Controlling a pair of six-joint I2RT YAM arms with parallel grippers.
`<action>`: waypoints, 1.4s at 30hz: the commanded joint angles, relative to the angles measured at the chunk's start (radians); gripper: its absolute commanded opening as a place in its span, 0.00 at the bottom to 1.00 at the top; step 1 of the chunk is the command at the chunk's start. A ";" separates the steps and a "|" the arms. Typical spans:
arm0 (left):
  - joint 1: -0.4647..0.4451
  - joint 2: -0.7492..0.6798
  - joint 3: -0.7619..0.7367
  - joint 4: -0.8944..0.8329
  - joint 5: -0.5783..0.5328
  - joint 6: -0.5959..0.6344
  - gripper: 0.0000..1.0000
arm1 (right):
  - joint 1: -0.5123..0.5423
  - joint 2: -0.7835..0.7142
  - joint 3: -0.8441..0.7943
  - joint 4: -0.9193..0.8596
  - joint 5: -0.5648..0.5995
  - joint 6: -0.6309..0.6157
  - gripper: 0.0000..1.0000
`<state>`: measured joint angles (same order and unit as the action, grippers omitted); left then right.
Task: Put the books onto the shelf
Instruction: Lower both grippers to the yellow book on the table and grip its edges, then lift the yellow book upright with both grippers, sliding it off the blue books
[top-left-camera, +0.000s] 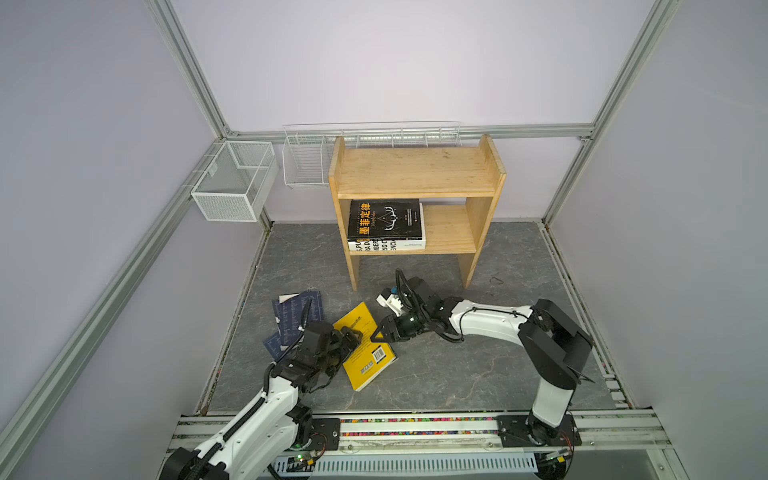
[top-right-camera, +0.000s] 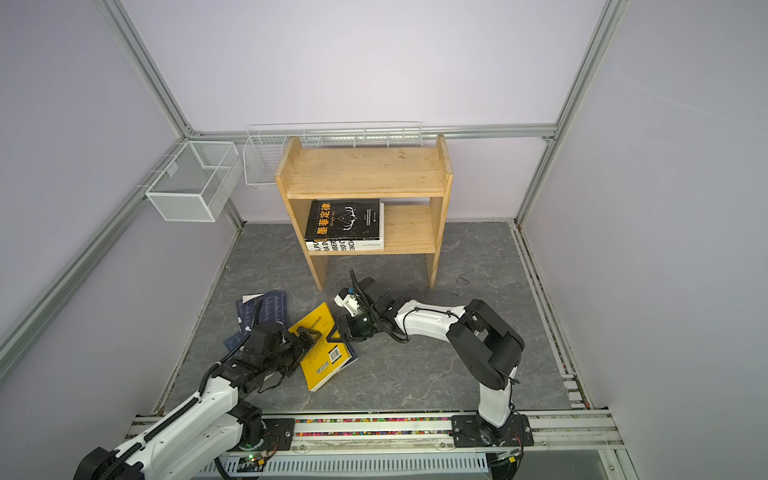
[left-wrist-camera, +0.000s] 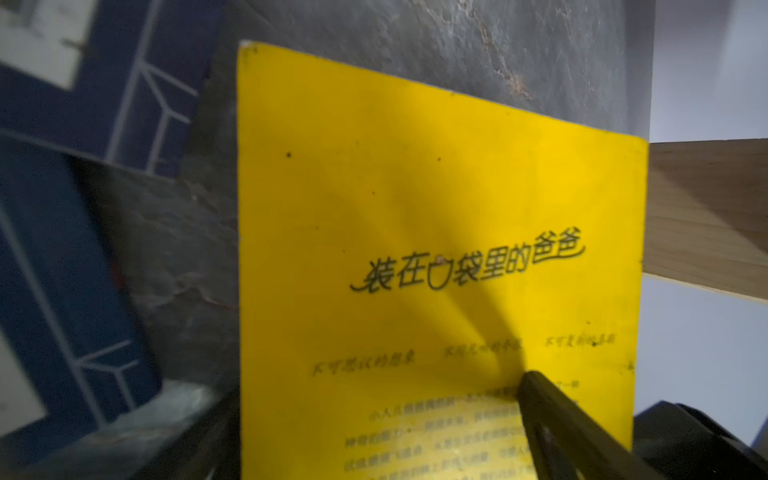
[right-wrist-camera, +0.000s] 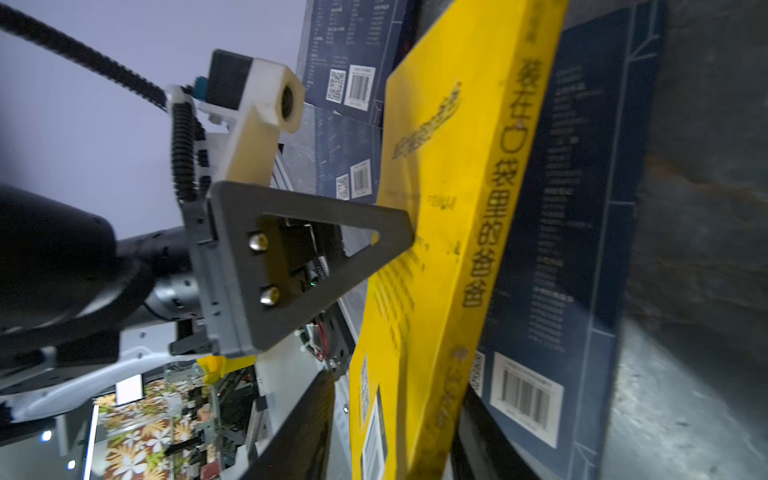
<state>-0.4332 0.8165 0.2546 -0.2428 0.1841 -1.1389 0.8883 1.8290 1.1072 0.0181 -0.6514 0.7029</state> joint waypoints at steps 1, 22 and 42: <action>-0.008 -0.003 0.011 0.033 0.012 -0.008 0.93 | 0.013 -0.027 0.023 0.028 -0.026 0.013 0.38; -0.007 -0.095 0.020 0.061 -0.010 -0.039 0.96 | 0.071 0.020 0.123 -0.128 0.097 -0.080 0.28; 0.012 -0.019 0.557 -0.263 0.173 0.043 0.92 | 0.199 -0.458 0.098 -0.511 1.044 -0.771 0.14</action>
<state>-0.4255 0.7509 0.7357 -0.4625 0.2756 -1.1095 1.0477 1.4128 1.2064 -0.5232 0.1947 0.1299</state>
